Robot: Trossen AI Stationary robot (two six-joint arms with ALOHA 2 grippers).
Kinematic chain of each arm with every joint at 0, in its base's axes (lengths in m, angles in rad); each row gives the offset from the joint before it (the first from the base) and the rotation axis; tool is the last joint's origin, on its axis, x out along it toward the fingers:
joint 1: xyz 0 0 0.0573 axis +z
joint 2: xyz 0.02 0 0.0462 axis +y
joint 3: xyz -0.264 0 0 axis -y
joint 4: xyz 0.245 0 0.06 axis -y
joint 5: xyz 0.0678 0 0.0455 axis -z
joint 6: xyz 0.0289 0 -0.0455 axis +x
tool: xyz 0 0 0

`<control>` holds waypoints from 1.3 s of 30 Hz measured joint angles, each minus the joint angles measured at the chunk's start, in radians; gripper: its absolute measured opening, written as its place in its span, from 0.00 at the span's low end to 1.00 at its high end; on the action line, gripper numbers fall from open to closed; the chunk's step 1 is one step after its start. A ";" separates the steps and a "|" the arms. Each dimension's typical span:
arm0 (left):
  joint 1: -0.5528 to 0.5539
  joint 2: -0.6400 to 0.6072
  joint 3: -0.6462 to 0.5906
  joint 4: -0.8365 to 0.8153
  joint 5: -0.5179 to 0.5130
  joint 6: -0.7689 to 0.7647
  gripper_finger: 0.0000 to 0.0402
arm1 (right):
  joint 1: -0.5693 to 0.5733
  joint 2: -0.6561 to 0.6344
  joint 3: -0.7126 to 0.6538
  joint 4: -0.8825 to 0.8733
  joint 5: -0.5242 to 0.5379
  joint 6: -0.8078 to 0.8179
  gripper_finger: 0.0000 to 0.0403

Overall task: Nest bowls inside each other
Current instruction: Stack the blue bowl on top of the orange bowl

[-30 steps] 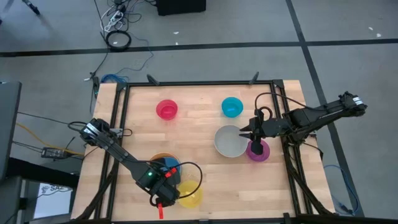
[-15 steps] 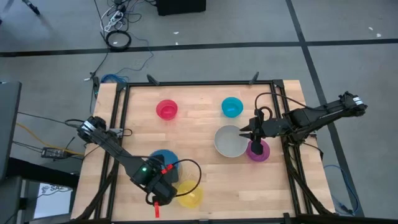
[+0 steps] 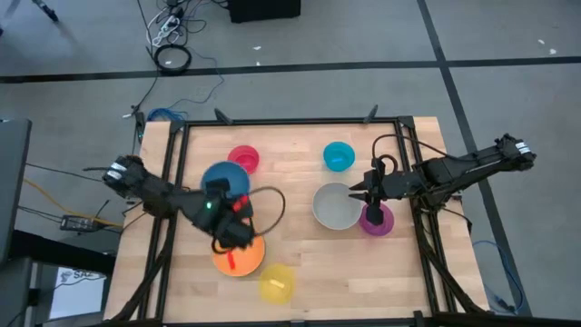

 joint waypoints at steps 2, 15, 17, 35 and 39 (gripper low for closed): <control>0.041 -0.058 -0.058 0.070 0.001 0.030 0.03 | 0.000 0.000 0.000 -0.001 0.000 0.000 0.21; 0.205 -0.425 -0.523 0.464 0.200 -0.029 0.03 | 0.000 0.000 0.000 -0.004 0.002 0.000 0.21; 0.205 -0.446 -0.569 0.511 0.201 -0.030 0.03 | 0.000 0.000 0.000 -0.003 0.002 0.001 0.21; 0.205 -0.450 -0.743 0.639 0.211 -0.060 0.04 | 0.000 0.000 0.000 -0.003 0.003 0.008 0.21; 0.205 -0.450 -0.743 0.642 0.212 -0.066 0.06 | 0.000 0.000 0.000 -0.003 0.003 0.003 0.21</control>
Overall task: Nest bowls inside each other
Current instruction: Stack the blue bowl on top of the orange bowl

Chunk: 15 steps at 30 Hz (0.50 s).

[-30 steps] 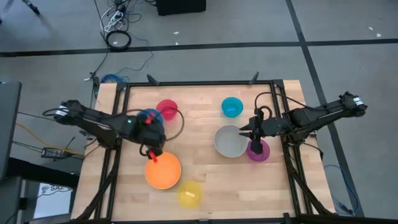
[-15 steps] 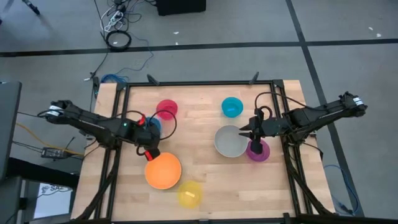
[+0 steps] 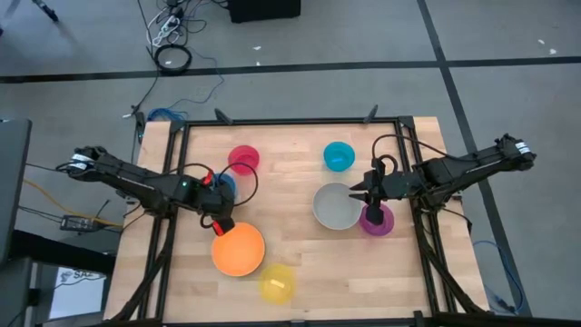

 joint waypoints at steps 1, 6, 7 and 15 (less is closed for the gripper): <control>0.000 0.000 0.000 0.000 0.000 -0.008 0.08 | 0.000 0.000 0.000 0.000 0.000 0.000 0.21; 0.000 0.000 0.000 0.000 -0.001 -0.031 0.18 | 0.000 0.000 0.000 0.000 0.000 -0.003 0.21; 0.000 0.000 0.000 0.000 -0.001 -0.034 0.20 | 0.000 0.000 0.000 0.000 0.000 -0.003 0.21; 0.000 0.000 0.000 0.003 0.038 -0.053 0.28 | 0.000 0.000 0.000 0.000 0.000 -0.004 0.21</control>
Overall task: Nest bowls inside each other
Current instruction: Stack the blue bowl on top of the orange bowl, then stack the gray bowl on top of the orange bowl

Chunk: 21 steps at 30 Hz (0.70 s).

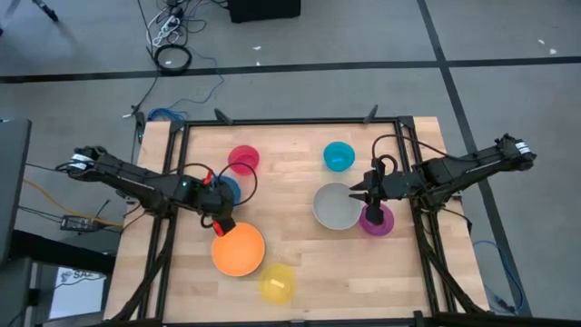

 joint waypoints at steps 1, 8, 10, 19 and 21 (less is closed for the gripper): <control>0.000 0.000 0.000 0.004 0.005 -0.003 0.28 | 0.000 0.000 0.000 0.000 0.000 0.000 0.21; 0.000 0.001 0.022 0.040 0.085 -0.011 0.28 | 0.000 0.000 0.000 0.000 -0.001 0.000 0.21; 0.000 0.001 0.057 0.041 0.102 -0.001 0.28 | 0.000 0.000 0.000 -0.003 -0.012 0.013 0.21; -0.015 -0.008 0.368 0.020 -0.071 0.095 0.28 | -0.045 0.142 0.000 0.035 -0.394 0.209 0.21; -0.020 -0.008 0.458 0.024 -0.140 0.141 0.28 | -0.049 0.213 0.002 0.078 -0.417 0.194 0.21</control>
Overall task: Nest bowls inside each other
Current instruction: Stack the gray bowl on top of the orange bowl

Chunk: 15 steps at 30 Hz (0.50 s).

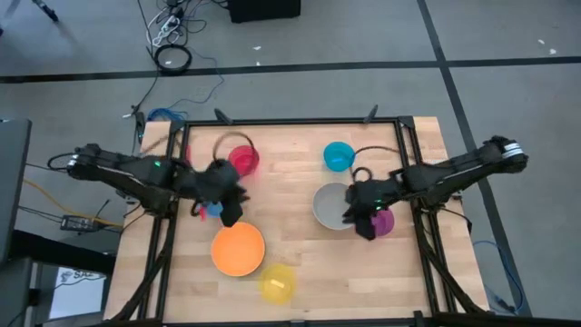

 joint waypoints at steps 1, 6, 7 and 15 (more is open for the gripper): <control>-0.004 0.000 0.043 0.003 -0.036 0.021 0.28 | -0.003 0.041 0.004 0.010 -0.003 -0.011 0.21; -0.018 0.000 0.206 -0.003 -0.177 0.108 0.28 | -0.029 0.249 0.067 0.010 0.022 -0.065 0.21; -0.018 0.000 0.229 -0.006 -0.192 0.126 0.28 | -0.032 0.283 0.081 0.007 0.029 -0.069 0.21; -0.018 0.000 0.281 -0.067 -0.202 0.178 0.28 | -0.037 0.425 0.170 0.000 0.010 -0.132 0.28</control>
